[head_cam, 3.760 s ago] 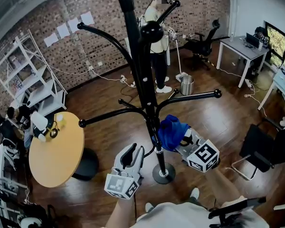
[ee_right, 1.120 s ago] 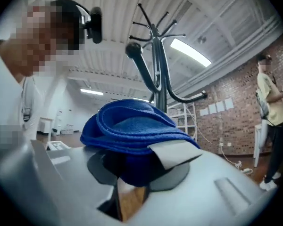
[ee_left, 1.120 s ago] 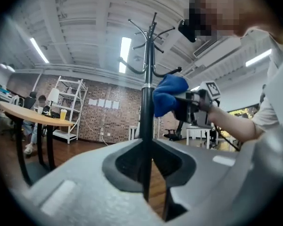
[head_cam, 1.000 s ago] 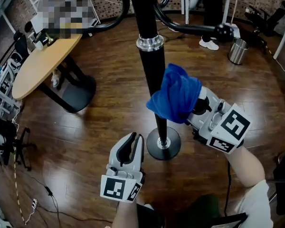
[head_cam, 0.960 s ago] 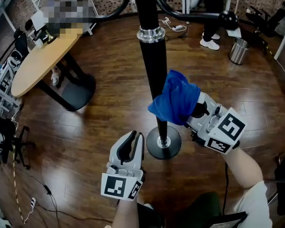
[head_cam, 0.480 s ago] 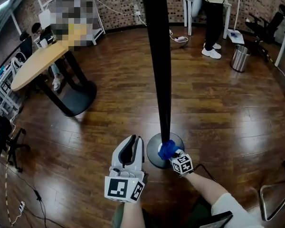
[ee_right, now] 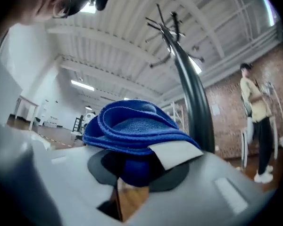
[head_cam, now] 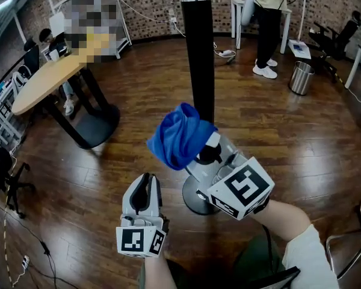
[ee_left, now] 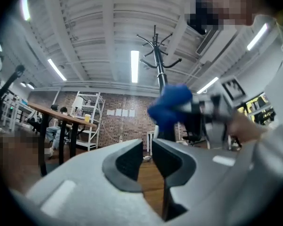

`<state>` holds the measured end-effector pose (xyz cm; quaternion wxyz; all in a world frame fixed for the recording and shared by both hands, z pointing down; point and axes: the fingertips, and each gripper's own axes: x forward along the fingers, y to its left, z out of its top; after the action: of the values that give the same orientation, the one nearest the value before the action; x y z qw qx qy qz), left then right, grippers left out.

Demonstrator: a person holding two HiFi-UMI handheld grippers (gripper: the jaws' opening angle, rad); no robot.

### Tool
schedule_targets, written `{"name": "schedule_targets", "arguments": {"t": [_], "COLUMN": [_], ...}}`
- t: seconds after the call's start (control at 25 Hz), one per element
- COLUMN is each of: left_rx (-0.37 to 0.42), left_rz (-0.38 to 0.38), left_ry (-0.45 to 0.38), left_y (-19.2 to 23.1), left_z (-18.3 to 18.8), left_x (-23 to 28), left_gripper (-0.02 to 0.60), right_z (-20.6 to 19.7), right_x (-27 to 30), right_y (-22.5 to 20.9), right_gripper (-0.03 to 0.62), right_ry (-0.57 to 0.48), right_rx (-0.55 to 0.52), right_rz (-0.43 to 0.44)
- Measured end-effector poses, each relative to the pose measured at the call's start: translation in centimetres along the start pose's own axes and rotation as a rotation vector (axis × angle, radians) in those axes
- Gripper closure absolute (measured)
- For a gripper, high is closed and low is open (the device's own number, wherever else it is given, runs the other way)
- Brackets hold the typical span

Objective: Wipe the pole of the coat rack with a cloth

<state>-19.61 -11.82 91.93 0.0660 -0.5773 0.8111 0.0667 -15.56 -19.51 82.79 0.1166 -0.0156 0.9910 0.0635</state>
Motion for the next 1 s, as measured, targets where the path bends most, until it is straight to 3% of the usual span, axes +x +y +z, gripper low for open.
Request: {"name": "schedule_targets", "arguments": {"t": [0.04,0.12,0.2,0.28,0.36,0.48,0.6,0.68,0.76,0.88,0.96,1.0], "left_rx": [0.003,0.018,0.026,0.004,-0.008,-0.011,-0.022,-0.018,-0.009,0.003,-0.004,-0.008], "left_rz": [-0.002,-0.017,-0.01,-0.005,-0.013,0.011,-0.014,-0.036,-0.056,-0.055,-0.046,-0.043], "left_ry": [-0.005,-0.017,0.004,0.031,0.014,0.015,0.018,0.02,0.035,0.05,0.047,0.043], "left_y": [-0.1,-0.5,-0.3,0.2,0.5,1.0,0.5,0.1,-0.1,0.3,0.8,1.0], "left_z": [0.3,0.1,-1.1,-1.9,-1.6,-1.9,-1.9,-2.2,-2.8,-3.3,-3.1,-3.2], "left_x": [-0.2,-0.6,-1.1,-1.4,-1.9,-2.3,-2.0,-2.0,-2.4,-3.0,-3.1,-3.0], "left_gripper": [0.525,0.525,0.528,0.529,0.529,0.532,0.532,0.532,0.532,0.532,0.532,0.532], "right_z": [5.4,12.3,14.8,13.2,7.3,-7.3,-27.4,-42.3,-54.1,-62.2,-61.6,-59.0], "right_x": [1.3,3.4,4.5,4.8,4.6,2.3,-2.2,-5.6,-9.0,-11.8,-11.1,-9.8], "right_y": [-0.3,-2.0,-4.3,-5.8,-5.9,-4.1,-2.4,-1.2,0.1,2.0,2.4,2.3], "right_gripper": [0.485,0.485,0.485,0.485,0.485,0.484,0.484,0.484,0.485,0.485,0.485,0.487], "right_ry": [-0.052,-0.099,-0.084,-0.036,0.034,0.162,0.341,0.51,0.677,0.806,0.785,0.725], "right_rx": [-0.05,-0.094,-0.078,-0.058,-0.051,-0.039,0.087,0.169,0.232,0.255,0.269,0.273], "right_rz": [0.009,-0.021,-0.086,-0.135,-0.147,-0.14,-0.208,-0.253,-0.285,-0.286,-0.276,-0.261]}}
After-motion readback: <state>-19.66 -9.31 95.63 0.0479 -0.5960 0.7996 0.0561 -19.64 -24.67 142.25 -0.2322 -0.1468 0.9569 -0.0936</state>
